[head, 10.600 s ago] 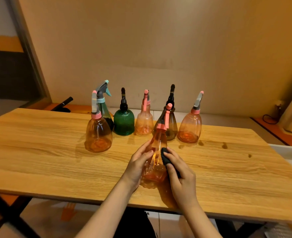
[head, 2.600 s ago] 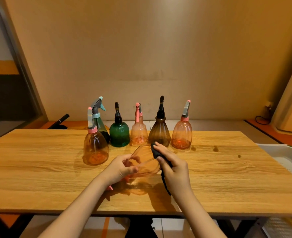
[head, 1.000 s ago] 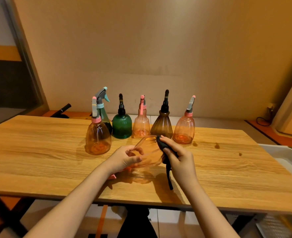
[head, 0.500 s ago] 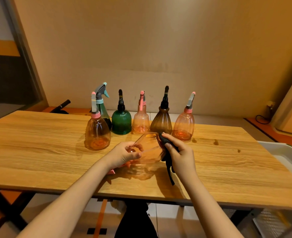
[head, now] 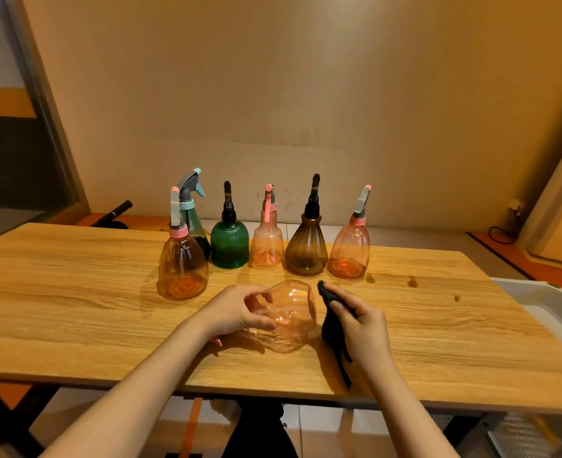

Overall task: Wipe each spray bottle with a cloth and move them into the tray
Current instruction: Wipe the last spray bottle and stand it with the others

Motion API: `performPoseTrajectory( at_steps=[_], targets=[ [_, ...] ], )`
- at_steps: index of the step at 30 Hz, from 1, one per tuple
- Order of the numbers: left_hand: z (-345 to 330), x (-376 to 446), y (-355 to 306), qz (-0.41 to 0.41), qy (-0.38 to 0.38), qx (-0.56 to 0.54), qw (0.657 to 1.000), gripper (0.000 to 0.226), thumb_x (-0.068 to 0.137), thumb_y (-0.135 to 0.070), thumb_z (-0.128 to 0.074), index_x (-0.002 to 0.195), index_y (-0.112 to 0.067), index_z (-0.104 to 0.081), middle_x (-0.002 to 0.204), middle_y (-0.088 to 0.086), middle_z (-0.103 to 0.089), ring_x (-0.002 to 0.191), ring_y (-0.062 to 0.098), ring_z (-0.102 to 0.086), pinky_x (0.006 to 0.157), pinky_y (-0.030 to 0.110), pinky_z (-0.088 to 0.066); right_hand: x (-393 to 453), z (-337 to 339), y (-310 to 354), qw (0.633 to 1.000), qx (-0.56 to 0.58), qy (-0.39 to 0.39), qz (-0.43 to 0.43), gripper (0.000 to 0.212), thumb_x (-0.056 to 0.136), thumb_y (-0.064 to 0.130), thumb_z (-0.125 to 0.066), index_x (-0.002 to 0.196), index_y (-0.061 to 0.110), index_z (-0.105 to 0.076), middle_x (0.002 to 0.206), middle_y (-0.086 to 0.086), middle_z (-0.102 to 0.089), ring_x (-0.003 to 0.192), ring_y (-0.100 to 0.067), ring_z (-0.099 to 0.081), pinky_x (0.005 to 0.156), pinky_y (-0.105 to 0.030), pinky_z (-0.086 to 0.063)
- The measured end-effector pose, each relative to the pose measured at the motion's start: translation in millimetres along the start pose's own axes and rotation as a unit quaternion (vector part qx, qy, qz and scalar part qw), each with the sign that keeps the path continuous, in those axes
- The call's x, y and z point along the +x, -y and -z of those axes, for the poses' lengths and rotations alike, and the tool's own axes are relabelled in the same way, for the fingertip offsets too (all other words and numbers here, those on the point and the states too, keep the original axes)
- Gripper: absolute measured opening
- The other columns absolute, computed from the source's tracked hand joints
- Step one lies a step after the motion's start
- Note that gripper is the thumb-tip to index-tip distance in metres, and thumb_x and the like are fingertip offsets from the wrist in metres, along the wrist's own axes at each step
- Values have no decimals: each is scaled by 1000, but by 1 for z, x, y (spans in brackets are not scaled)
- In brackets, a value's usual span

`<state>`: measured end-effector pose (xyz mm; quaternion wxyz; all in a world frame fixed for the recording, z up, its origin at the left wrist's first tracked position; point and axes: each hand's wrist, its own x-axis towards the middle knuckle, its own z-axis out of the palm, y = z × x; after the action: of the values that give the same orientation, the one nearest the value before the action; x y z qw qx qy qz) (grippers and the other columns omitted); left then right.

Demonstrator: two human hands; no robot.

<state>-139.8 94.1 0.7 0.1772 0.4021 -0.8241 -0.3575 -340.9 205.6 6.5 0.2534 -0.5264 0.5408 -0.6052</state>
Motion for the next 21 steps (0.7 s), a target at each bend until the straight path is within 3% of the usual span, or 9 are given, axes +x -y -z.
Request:
performPoseTrajectory(
  at_steps=[4, 9, 12, 15, 17, 19, 21],
  targets=[
    [-1, 2, -6, 0, 49, 90, 995, 60, 71, -39, -80, 125, -32, -54, 120, -11, -51, 116, 11, -43, 98, 30, -38, 10, 2, 4, 999, 34, -24, -11, 37, 88, -10, -52, 112, 18, -59, 90, 16, -64, 81, 20, -57, 68, -1, -41],
    [7, -6, -18, 15, 72, 204, 976, 82, 81, -46, -69, 147, -46, -20, 149, -9, -23, 136, 16, -15, 112, 40, -11, 18, -4, 4, 1000, 17, 8, -12, 36, 88, -11, -51, 111, 16, -59, 89, 16, -63, 80, 22, -56, 68, 1, -40],
    [-2, -26, -24, 39, -56, 169, 983, 79, 87, -45, -63, 149, -42, -15, 151, -8, -22, 139, 16, -18, 113, 37, -17, 19, -7, 1, 1000, 1, 22, -20, 37, 87, -9, -53, 105, 22, -62, 88, 18, -63, 81, 20, -57, 69, 0, -40],
    [-28, -45, -34, 58, -227, 68, 970, 59, 94, -42, -52, 148, -31, -29, 142, -6, -37, 122, 13, -42, 96, 29, -37, 20, -9, -2, 999, 2, 22, -28, 35, 87, -8, -53, 108, 19, -62, 86, 18, -63, 77, 20, -57, 66, 0, -40],
    [-43, -47, -38, 104, -254, 15, 961, 57, 96, -47, -43, 148, -26, -30, 148, 0, -36, 125, 21, -47, 99, 33, -41, 22, -9, -5, 999, -2, 23, -40, 31, 88, -6, -53, 107, 16, -65, 82, 15, -65, 69, 14, -60, 64, -4, -44],
    [-53, -42, -42, 153, -235, -3, 960, 64, 96, -54, -33, 151, -26, -20, 157, 4, -25, 137, 27, -36, 109, 40, -36, 23, -9, -6, 998, -2, 31, -53, 28, 89, -3, -54, 106, 14, -69, 78, 10, -67, 62, 7, -60, 65, -11, -48],
    [-57, -37, -50, 187, -223, -2, 957, 68, 95, -59, -27, 153, -27, -9, 160, 6, -14, 142, 30, -29, 110, 42, -32, 23, -9, -4, 998, -1, 31, -52, 29, 89, -3, -54, 102, 17, -68, 82, 11, -67, 67, 8, -61, 66, -8, -46]
  ],
)
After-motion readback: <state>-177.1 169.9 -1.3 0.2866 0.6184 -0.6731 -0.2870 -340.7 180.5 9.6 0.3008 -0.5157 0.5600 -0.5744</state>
